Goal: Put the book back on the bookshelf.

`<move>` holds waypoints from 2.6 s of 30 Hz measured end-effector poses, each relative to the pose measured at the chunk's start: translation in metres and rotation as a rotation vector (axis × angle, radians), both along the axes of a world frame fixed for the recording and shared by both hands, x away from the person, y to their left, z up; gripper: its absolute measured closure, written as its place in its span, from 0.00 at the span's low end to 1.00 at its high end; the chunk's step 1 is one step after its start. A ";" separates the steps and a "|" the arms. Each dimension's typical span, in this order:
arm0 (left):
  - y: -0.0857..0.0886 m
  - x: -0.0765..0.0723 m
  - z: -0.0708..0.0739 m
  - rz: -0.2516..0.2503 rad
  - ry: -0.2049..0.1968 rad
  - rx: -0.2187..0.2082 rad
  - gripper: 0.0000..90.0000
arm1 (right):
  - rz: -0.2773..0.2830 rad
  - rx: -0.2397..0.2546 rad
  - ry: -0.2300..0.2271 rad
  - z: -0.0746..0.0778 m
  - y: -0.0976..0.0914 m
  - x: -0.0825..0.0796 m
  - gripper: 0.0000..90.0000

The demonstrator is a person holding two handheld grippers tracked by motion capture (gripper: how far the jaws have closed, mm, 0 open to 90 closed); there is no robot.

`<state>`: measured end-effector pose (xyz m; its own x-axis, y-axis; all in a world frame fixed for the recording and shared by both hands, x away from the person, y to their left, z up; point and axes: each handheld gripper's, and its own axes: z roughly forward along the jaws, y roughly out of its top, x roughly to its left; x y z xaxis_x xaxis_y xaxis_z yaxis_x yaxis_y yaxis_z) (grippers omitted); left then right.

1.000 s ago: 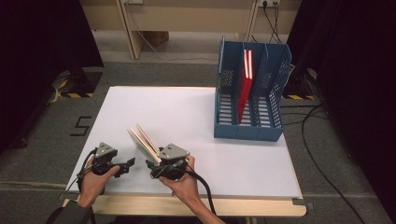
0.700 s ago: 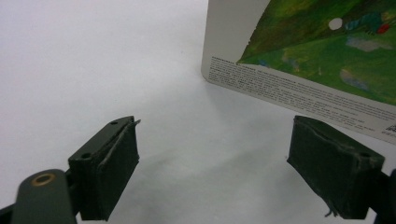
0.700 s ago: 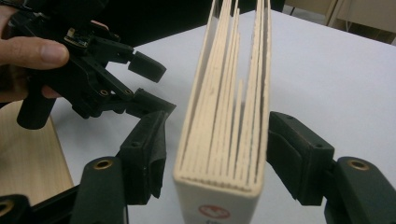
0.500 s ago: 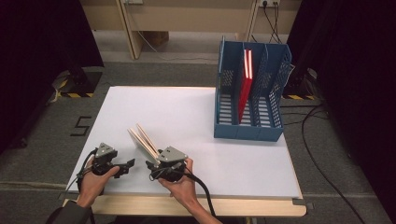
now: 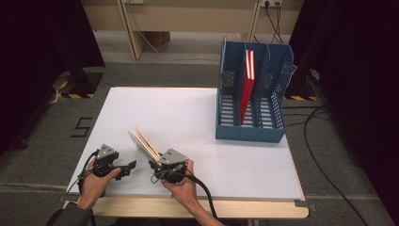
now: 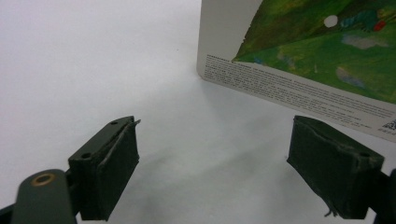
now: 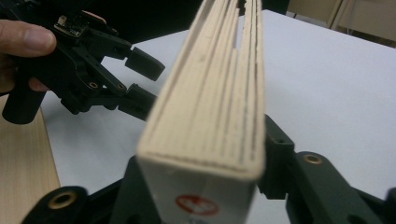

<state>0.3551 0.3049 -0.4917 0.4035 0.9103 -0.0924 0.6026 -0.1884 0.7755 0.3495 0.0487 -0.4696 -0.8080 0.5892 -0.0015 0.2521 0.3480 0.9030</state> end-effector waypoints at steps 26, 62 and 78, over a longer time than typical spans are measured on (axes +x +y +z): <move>-0.001 0.000 0.000 0.000 0.001 0.000 0.17 | -0.031 0.104 0.010 0.000 -0.014 0.016 0.84; -0.002 0.001 -0.001 -0.017 0.000 0.039 0.17 | -0.070 0.240 -0.074 0.063 -0.063 0.019 0.84; -0.004 0.001 -0.002 -0.029 -0.004 0.059 0.17 | -0.113 0.235 -0.070 0.073 -0.112 0.002 0.84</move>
<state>0.3563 0.3006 -0.4941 0.4300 0.9021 -0.0373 0.5933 -0.2512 0.7648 0.3518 -0.0634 -0.3969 -0.7400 0.6663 0.0924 0.2116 0.1002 0.9722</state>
